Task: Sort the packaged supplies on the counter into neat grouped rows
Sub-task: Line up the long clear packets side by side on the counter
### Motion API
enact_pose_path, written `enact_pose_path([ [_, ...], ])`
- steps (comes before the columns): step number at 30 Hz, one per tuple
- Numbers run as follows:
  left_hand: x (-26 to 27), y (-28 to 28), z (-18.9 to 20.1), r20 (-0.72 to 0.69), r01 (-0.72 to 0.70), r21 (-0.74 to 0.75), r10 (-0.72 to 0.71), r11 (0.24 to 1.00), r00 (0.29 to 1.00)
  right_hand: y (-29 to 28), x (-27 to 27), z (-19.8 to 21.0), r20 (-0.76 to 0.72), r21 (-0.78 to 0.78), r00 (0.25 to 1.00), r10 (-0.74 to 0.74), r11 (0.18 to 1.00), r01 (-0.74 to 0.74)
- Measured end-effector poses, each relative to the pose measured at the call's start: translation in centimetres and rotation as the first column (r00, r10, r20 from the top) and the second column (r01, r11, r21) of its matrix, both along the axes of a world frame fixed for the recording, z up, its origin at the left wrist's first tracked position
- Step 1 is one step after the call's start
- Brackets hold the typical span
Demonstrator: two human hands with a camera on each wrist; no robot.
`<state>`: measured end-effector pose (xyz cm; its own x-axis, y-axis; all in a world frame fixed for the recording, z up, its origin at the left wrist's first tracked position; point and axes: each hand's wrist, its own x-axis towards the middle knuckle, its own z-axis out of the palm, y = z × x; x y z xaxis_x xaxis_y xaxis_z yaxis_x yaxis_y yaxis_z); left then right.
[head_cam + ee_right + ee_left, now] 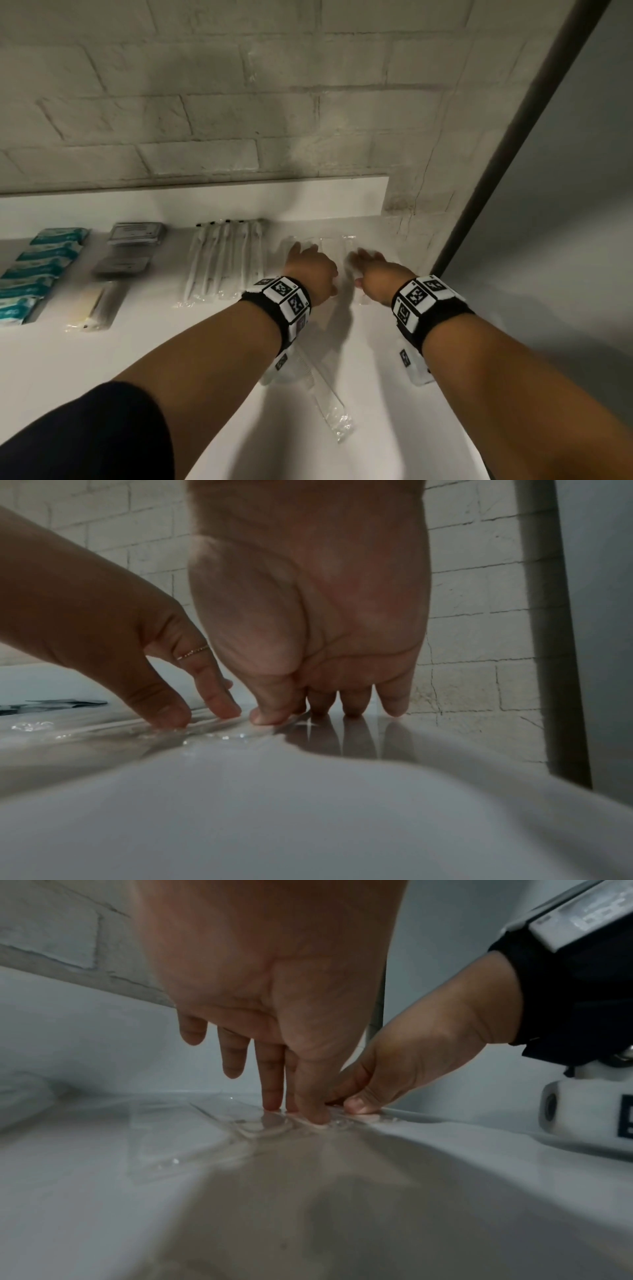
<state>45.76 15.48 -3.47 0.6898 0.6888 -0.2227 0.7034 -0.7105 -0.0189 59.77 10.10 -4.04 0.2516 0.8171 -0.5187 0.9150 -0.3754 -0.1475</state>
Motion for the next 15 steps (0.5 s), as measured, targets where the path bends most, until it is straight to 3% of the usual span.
enact_pose_path([
  [4, -0.3, 0.0, 0.1, 0.018, -0.002, -0.018, 0.002, 1.000, 1.000, -0.1, -0.1, 0.4, -0.068, 0.037, 0.997, -0.037, 0.999, 0.040],
  [7, -0.7, 0.2, 0.1, 0.018, 0.023, -0.055, -0.022, 0.998, 1.000, -1.2, 0.6, 1.2, -0.192, 0.196, 0.974, -0.122, 0.967, 0.160],
  [9, -0.9, 0.5, 0.3, 0.010, 0.037, -0.098, -0.037, 0.994, 0.999, -2.5, 0.1, 2.4, -0.190, 0.308, 0.964, -0.185, 0.921, 0.238],
  [11, -0.9, 0.8, 0.8, -0.003, 0.040, -0.128, -0.041, 0.991, 0.999, -3.9, -2.0, 3.5, -0.056, 0.323, 0.992, -0.115, 0.938, 0.127],
  [15, -0.5, 1.0, 1.9, -0.113, 0.066, -0.132, -0.081, 0.989, 0.990, -6.5, -8.4, 3.8, -0.121, 0.048, 0.974, 0.193, 0.981, -0.189],
])
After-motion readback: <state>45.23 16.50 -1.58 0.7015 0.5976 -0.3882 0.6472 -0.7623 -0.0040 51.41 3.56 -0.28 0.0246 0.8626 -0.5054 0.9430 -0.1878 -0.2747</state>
